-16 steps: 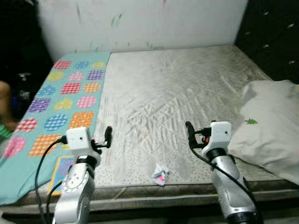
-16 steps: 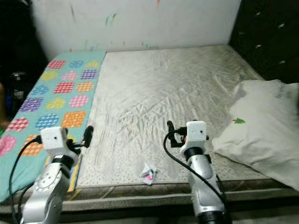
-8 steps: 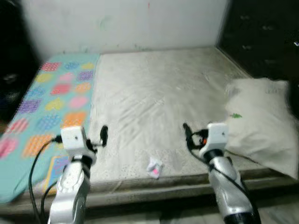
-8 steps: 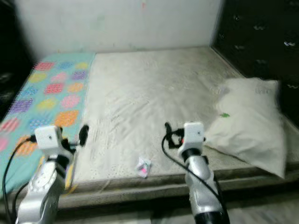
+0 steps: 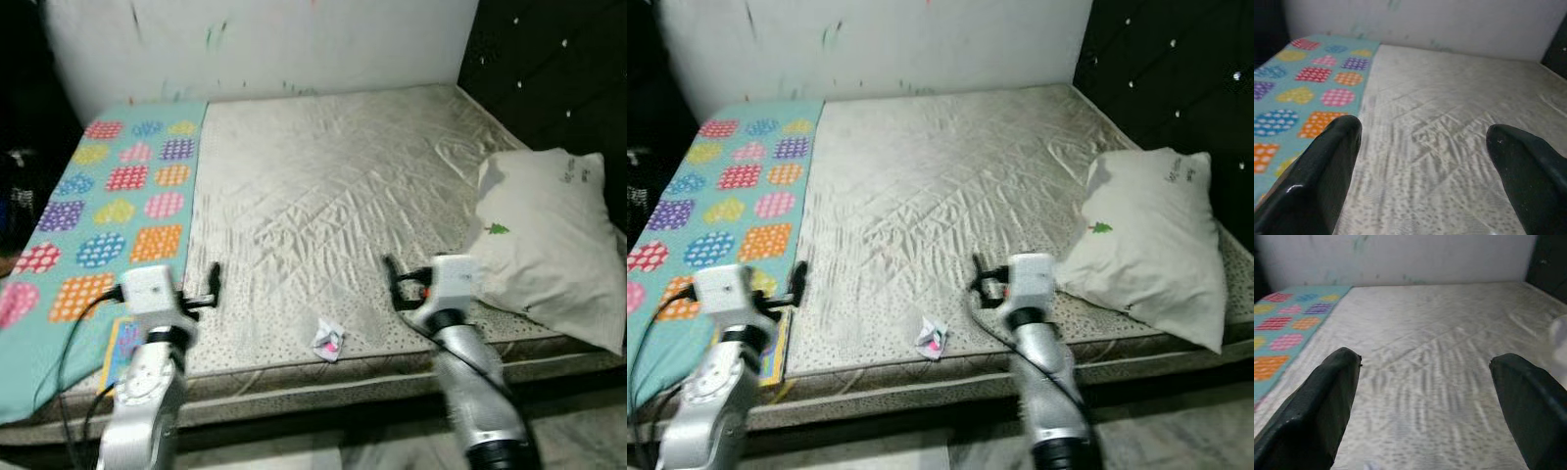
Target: Clean up the room
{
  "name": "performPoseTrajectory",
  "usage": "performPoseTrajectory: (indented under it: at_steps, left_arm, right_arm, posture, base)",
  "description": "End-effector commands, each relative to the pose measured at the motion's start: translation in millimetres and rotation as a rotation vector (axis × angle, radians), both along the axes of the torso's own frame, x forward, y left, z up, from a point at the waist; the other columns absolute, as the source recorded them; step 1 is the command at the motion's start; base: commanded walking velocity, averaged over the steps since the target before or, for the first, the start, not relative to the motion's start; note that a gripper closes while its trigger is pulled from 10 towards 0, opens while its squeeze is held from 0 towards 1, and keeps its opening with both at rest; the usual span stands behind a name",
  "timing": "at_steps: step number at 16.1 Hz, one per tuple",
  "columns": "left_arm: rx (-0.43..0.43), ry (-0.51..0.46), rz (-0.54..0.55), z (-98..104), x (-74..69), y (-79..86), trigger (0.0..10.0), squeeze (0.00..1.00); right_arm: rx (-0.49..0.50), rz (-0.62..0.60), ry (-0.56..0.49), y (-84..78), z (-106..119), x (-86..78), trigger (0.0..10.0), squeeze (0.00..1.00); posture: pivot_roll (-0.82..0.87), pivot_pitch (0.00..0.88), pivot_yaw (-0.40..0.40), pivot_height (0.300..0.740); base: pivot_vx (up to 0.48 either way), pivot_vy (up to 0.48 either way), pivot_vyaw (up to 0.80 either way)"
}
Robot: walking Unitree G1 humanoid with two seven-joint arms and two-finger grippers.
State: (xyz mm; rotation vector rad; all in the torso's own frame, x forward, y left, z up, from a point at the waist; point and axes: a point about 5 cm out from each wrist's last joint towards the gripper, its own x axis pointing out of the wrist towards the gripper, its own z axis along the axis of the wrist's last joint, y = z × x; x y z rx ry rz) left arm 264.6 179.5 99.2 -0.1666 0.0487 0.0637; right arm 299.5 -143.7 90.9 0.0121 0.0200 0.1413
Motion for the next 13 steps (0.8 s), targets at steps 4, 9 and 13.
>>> performPoseTrajectory:
  at_steps: [4, 9, 13]
  left_arm:
    - [0.014, -0.013, -0.018, 2.8, -1.4, -2.7, 10.0, 0.00]
    - [-0.001, 0.004, -0.052, 1.6, -9.0, -5.1, 10.0, 0.00]
    - [-0.022, -0.008, -0.065, 5.6, -9.4, -5.1, 10.0, 0.00]
  right_arm:
    - [-0.030, 0.001, -0.016, -4.1, 1.6, -1.4, 10.0, 0.00]
    - [-0.034, -0.015, 0.003, -6.9, -4.5, -8.2, 10.0, 0.00]
    - [-0.031, -0.044, 0.003, -16.4, -2.6, -10.2, 10.0, 0.00]
  posture:
    - [-0.14, 0.039, 0.068, 0.740]
    - [-0.12, 0.068, 0.067, 0.740]
    - [-0.13, 0.075, 0.062, 0.740]
  base:
    - [0.000, 0.000, 0.00]
    - [0.000, 0.000, 0.55]
    - [0.000, 0.000, 0.00]
